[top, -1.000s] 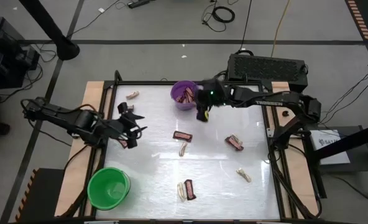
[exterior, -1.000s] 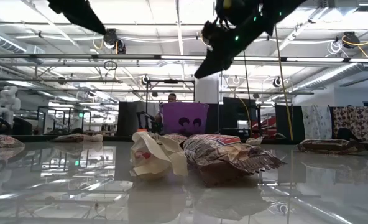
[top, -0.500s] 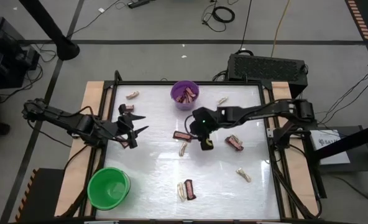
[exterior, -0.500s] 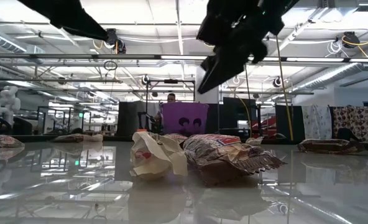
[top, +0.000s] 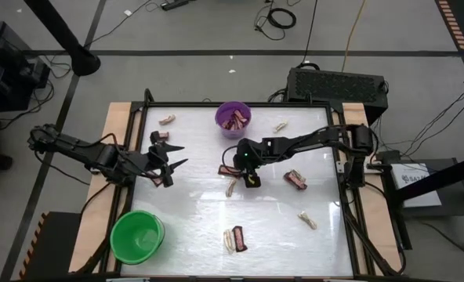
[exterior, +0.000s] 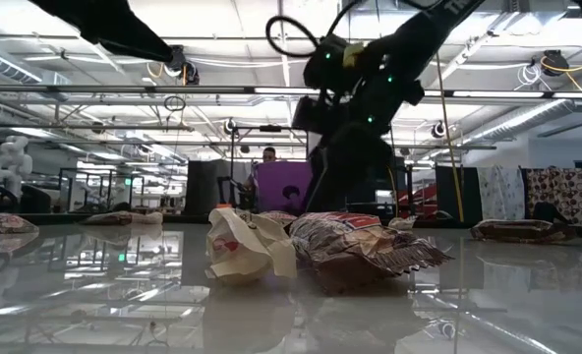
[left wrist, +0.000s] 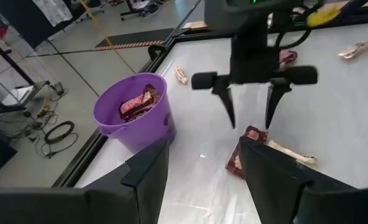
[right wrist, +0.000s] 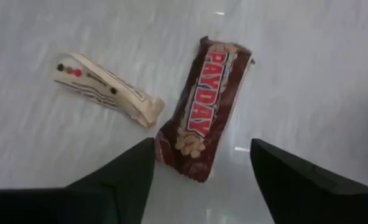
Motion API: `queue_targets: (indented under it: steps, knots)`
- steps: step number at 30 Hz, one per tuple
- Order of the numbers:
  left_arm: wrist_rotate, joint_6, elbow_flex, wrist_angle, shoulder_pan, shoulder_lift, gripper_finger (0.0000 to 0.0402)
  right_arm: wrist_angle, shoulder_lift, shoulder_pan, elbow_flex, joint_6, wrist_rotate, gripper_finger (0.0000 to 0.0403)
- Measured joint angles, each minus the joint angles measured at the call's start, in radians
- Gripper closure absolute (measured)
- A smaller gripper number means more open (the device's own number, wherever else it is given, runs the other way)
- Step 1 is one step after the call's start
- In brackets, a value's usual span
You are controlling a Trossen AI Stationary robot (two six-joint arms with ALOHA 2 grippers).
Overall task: Sort candy by brand, put in halloween buckets
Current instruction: Put the brown chocolate into the purple bucket
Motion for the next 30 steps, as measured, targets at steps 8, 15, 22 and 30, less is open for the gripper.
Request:
queue_targets:
  steps: [8, 15, 22, 30]
  knots:
    - [0.041, 0.0, 0.0, 0.021, 0.0, 0.0, 0.0199, 0.018, 0.069, -0.008, 0.0, 0.039, -0.003, 0.0125]
    - [0.044, -0.007, 0.0, 0.011, 0.0, 0.0, 0.0199, 0.02, 0.082, -0.007, 0.003, 0.057, -0.005, 0.0175]
    - [0.061, -0.034, 0.001, -0.013, 0.0, 0.024, 0.0199, -0.02, 0.057, -0.007, 0.001, 0.059, 0.001, 0.0304]
    - [0.066, -0.05, 0.001, -0.025, 0.0, 0.074, 0.0199, -0.107, -0.007, -0.008, 0.0, 0.053, 0.0, 0.0392]
